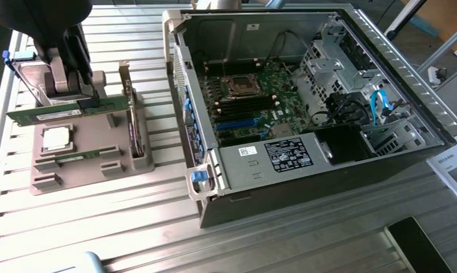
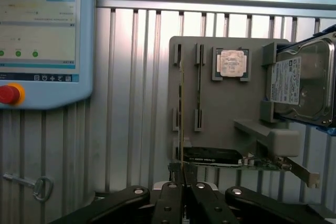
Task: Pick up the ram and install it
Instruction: 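Pick up the ram and move it above insertion slot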
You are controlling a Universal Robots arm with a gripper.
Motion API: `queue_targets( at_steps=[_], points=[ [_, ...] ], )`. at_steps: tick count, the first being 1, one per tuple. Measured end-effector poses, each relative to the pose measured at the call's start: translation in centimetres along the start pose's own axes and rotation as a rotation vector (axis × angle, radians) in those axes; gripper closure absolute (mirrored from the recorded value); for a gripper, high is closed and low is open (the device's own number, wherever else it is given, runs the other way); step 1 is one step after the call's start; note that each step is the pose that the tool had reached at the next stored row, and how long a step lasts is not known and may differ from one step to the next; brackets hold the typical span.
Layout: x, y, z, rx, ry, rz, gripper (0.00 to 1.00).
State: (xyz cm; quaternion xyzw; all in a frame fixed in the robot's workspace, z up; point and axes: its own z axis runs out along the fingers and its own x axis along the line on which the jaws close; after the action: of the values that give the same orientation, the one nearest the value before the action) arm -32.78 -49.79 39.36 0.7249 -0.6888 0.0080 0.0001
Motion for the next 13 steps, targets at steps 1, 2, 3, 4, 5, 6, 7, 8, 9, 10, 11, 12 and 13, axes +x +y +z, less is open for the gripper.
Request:
queue_targets(
  at_steps=[1, 2, 3, 4, 5, 6, 7, 8, 9, 10, 11, 12, 13],
  points=[
    [0.0, -0.25, 0.0, 0.0, 0.0, 0.0, 0.88],
    [0.0, -0.38, 0.01, 0.0, 0.0, 0.0, 0.88],
    [0.0, -0.5, 0.01, 0.0001, 0.0, 0.0, 0.88],
    [0.0, -0.62, 0.0, 0.0, 0.0001, 0.0, 0.88],
    [0.0, -0.72, 0.01, 0.0, 0.0, 0.0, 0.88],
    [0.0, -0.82, 0.01, -0.0001, 0.0, 0.0, 0.88],
    [0.1, -1.04, 0.02, 0.0001, 0.0, 0.0, 0.88],
    [0.1, -1.18, 0.02, 0.0, 0.0, 0.0, 0.88],
    [0.1, -1.34, 0.01, 0.0, 0.0, 0.0, 0.88],
    [0.1, -1.62, 0.02, 0.0, 0.0, 0.0, 0.88],
    [0.1, -1.87, 0.02, 0.0, 0.0, 0.0, 0.88],
    [0.1, -2.04, 0.03, 0.0, 0.0, 0.0, 0.88],
    [0.1, -2.2, 0.03, 0.0, 0.0, 0.0, 0.88]
  ],
)
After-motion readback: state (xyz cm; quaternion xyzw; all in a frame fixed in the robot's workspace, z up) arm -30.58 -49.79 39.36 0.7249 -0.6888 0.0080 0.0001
